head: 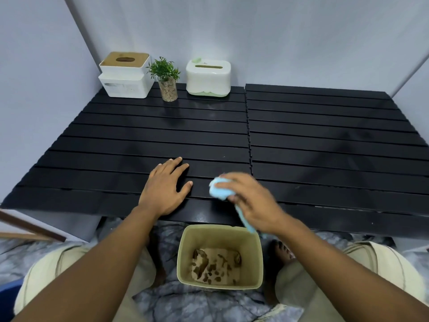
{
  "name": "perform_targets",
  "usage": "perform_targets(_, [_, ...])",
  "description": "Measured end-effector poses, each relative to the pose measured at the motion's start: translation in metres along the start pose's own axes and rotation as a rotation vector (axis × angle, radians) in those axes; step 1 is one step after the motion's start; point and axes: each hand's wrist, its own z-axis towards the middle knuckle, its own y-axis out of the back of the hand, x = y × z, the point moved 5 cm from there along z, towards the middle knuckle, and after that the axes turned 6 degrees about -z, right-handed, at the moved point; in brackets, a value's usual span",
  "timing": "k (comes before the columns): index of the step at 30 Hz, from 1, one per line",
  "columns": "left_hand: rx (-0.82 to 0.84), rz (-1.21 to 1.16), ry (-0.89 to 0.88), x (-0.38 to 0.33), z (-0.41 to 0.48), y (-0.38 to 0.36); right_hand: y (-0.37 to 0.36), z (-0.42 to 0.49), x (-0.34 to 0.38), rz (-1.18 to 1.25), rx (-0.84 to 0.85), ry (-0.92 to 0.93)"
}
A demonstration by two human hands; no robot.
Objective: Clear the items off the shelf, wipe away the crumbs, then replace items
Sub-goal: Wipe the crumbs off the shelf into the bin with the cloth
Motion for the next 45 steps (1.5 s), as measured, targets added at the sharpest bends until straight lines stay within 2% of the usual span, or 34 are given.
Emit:
perform_targets(2, [0.001,0.0,-0.001,0.0,0.0,-0.001,0.028,0.007,-0.037,-0.116,-0.184,-0.133])
perform_targets(3, [0.002,-0.001,-0.002,0.0,0.001,-0.001,0.04,0.008,-0.061,-0.198,-0.224,-0.223])
perform_targets(5, [0.002,0.004,-0.004,0.001,0.001,-0.001,0.052,0.001,-0.103,-0.327,-0.223,-0.427])
perform_targets(7, [0.002,0.006,-0.009,0.001,0.001,-0.001,0.05,-0.011,-0.123,-0.352,-0.232,-0.533])
perform_targets(14, [-0.006,0.027,-0.015,-0.002,0.001,-0.001,0.003,-0.017,-0.06,-0.281,-0.199,-0.308])
perform_targets(18, [0.012,0.03,-0.006,-0.002,0.0,-0.002,-0.024,-0.02,-0.012,-0.221,-0.106,-0.205])
perform_targets(22, [0.022,0.012,-0.021,-0.004,-0.004,0.0,-0.031,-0.021,0.015,-0.172,0.066,-0.02])
perform_targets(24, [0.018,-0.013,-0.049,-0.007,-0.007,0.003,-0.016,-0.018,0.009,-0.168,0.029,-0.005])
perform_targets(26, [0.03,-0.037,-0.097,-0.01,-0.01,0.004,0.016,-0.015,-0.019,-0.213,-0.164,-0.108])
perform_targets(28, [0.05,-0.036,-0.128,-0.011,-0.012,0.002,0.046,-0.02,-0.063,-0.286,-0.312,-0.315])
perform_targets(30, [0.06,-0.026,-0.132,-0.012,-0.011,0.001,0.059,-0.032,-0.106,-0.317,-0.316,-0.524])
perform_targets(32, [0.055,-0.018,-0.13,-0.013,-0.01,0.001,0.054,-0.039,-0.122,-0.344,-0.292,-0.611])
perform_targets(35, [0.038,-0.006,-0.128,-0.014,-0.009,0.001,0.029,-0.027,-0.096,-0.382,-0.279,-0.535])
perform_targets(42, [0.036,-0.027,-0.116,-0.013,-0.01,0.0,-0.046,0.001,0.019,-0.228,-0.039,-0.092])
perform_targets(44, [0.035,-0.044,-0.11,-0.012,-0.011,0.0,-0.047,0.003,0.03,-0.214,0.037,0.051])
perform_targets(45, [0.035,-0.046,-0.109,-0.012,-0.011,0.0,-0.042,0.007,0.027,-0.26,0.022,0.095])
